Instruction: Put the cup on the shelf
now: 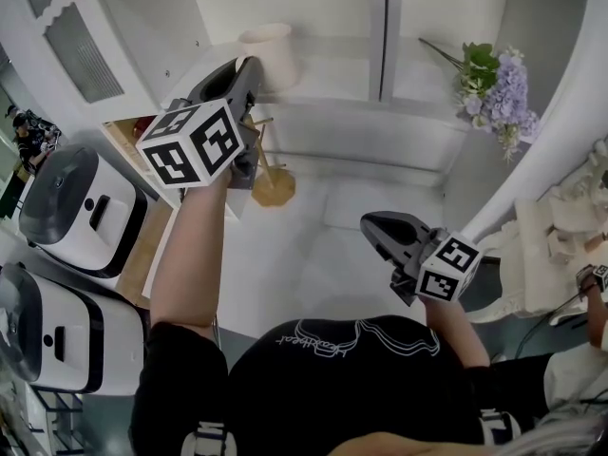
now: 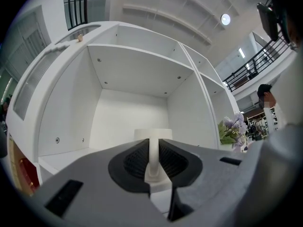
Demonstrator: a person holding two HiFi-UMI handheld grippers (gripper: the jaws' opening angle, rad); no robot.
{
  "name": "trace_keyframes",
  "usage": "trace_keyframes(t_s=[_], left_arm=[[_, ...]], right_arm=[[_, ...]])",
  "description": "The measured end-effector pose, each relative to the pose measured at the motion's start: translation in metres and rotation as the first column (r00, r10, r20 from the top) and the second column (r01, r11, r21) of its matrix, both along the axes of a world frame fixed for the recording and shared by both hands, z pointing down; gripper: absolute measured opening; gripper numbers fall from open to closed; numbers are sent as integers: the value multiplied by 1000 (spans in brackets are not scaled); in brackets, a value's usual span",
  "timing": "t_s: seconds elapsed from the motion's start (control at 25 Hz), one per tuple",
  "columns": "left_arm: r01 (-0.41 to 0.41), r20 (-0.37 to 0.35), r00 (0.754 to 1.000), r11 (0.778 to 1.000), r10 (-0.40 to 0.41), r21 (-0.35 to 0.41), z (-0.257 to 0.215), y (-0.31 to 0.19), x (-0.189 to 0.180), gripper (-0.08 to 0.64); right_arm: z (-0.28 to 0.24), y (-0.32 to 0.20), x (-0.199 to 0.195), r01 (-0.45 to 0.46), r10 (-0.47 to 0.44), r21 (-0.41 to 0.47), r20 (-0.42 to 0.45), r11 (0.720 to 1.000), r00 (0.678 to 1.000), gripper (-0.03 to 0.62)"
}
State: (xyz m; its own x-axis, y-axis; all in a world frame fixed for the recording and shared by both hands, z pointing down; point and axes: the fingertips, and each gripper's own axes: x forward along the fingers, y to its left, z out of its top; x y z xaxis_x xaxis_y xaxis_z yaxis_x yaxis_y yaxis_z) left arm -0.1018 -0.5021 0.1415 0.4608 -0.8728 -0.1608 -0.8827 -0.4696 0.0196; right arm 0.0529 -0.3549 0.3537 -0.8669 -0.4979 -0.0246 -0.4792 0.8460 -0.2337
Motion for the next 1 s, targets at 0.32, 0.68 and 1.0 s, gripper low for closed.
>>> trace_keyframes(t_s=[0.32, 0.68, 1.0], left_arm=[[-1, 14, 1000, 1000, 1, -7, 13, 6, -1, 130], [-22, -38, 999, 999, 21, -39, 71, 56, -16, 173], [-197, -138, 975, 961, 172, -195, 156, 114, 27, 170]], right_arm=[[-7, 8, 9, -16, 16, 9, 28, 1000, 999, 6], [-15, 21, 16, -19, 19, 48, -2, 999, 1000, 6], [-29, 28, 17, 11, -14, 68, 33, 998, 999, 6]])
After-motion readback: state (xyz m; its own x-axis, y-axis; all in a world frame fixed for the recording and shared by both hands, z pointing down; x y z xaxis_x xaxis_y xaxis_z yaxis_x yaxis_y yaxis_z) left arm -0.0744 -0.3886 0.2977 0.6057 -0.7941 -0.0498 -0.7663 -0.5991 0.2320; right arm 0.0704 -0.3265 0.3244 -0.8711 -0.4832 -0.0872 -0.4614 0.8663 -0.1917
